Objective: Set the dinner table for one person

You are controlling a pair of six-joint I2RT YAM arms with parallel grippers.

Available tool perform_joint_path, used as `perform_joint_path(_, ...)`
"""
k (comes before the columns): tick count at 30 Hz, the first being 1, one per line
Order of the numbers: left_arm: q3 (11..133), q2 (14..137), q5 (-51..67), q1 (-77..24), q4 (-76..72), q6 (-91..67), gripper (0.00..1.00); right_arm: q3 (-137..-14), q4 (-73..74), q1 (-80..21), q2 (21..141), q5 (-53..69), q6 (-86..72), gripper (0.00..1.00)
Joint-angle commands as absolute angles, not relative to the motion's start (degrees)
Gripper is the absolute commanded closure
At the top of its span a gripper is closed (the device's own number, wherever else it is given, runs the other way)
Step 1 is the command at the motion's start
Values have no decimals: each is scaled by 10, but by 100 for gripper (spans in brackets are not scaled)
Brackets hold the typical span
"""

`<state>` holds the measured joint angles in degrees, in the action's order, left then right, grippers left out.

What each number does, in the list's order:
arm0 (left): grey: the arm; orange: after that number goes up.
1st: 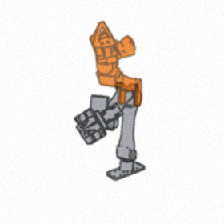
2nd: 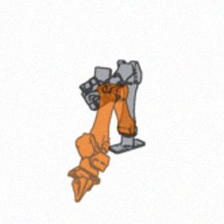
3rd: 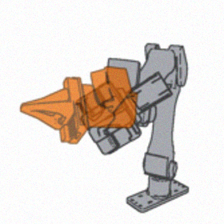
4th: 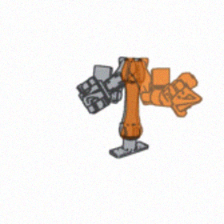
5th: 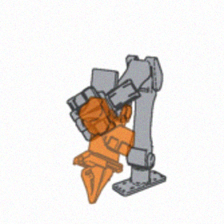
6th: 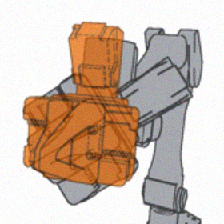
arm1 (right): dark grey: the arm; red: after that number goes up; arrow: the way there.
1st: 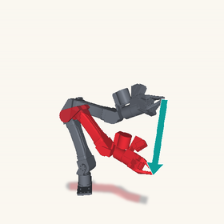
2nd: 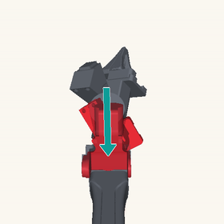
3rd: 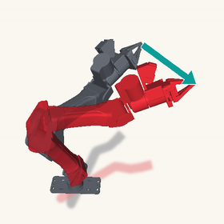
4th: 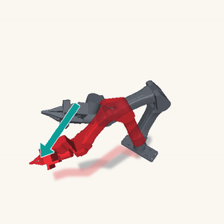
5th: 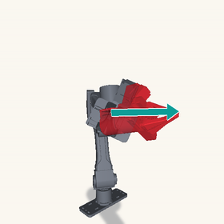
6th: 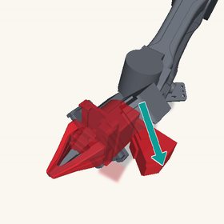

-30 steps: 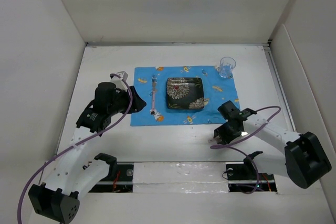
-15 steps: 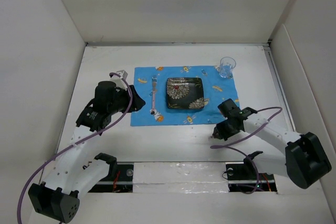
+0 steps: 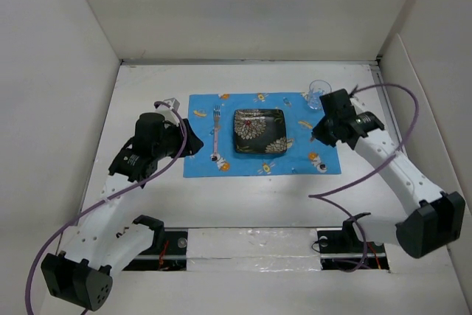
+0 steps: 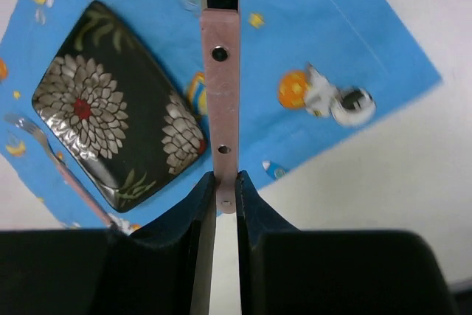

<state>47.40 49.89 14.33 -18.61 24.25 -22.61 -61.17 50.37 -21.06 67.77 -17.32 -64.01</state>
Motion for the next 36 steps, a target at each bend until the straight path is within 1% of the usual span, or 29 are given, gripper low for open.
perform_joint_path(1,497,502,139,-175,225,-215,58,-681,479,-222,745,-137,-380,100)
perform_joint_path(3,502,503,141,-170,224,-217,59,-707,486,-243,787,-103,-298,100)
perform_joint_path(6,509,504,132,-164,228,-229,59,-720,498,-256,824,-25,-225,100)
perform_joint_path(8,513,504,124,-164,229,-237,61,-723,511,-256,842,18,-206,100)
perform_joint_path(14,528,517,106,-164,222,-263,61,-718,489,-229,913,80,-149,100)
perform_joint_path(22,534,526,100,-164,207,-281,62,-750,473,-172,1014,84,-122,100)
perform_joint_path(28,523,520,97,-164,197,-293,62,-787,483,-155,1054,73,-113,100)
perform_joint_path(36,526,527,79,-164,204,-287,62,-802,487,-149,1088,55,-120,100)
